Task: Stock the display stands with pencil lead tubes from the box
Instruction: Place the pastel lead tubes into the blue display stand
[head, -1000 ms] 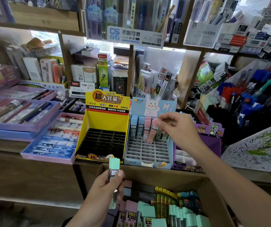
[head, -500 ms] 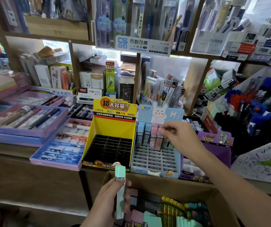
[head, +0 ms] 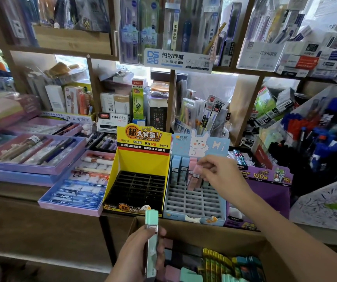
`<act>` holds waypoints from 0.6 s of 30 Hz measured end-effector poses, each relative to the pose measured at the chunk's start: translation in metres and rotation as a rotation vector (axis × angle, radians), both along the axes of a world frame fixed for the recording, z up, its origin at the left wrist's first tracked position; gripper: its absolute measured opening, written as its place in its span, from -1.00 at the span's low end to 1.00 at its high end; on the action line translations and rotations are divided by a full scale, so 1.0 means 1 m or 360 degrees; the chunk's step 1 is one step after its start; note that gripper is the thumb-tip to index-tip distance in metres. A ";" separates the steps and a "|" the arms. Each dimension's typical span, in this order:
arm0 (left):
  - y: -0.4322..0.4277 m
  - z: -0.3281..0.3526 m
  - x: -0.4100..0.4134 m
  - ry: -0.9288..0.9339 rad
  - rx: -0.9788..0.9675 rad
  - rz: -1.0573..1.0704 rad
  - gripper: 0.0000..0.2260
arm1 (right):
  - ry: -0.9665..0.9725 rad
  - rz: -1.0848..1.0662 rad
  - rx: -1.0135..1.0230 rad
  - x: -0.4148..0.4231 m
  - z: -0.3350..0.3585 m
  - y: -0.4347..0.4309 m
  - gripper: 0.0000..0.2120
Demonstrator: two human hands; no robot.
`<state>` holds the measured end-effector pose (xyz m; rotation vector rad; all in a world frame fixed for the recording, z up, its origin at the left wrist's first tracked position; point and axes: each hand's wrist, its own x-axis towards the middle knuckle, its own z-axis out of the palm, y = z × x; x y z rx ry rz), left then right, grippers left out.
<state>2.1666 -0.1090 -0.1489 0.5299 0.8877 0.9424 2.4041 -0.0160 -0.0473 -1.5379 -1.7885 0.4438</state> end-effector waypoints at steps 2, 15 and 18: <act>0.000 0.002 0.001 -0.0037 0.0004 0.0009 -0.73 | -0.0020 -0.0004 0.0000 -0.002 -0.002 0.001 -0.89; -0.012 0.011 -0.002 0.0084 0.0230 0.0033 -0.74 | -0.0128 -0.0074 0.0066 -0.002 -0.006 -0.003 -0.77; -0.015 0.013 -0.001 0.0111 0.0298 0.0056 -0.75 | -0.0030 -0.0087 0.0176 -0.006 -0.006 -0.016 -0.80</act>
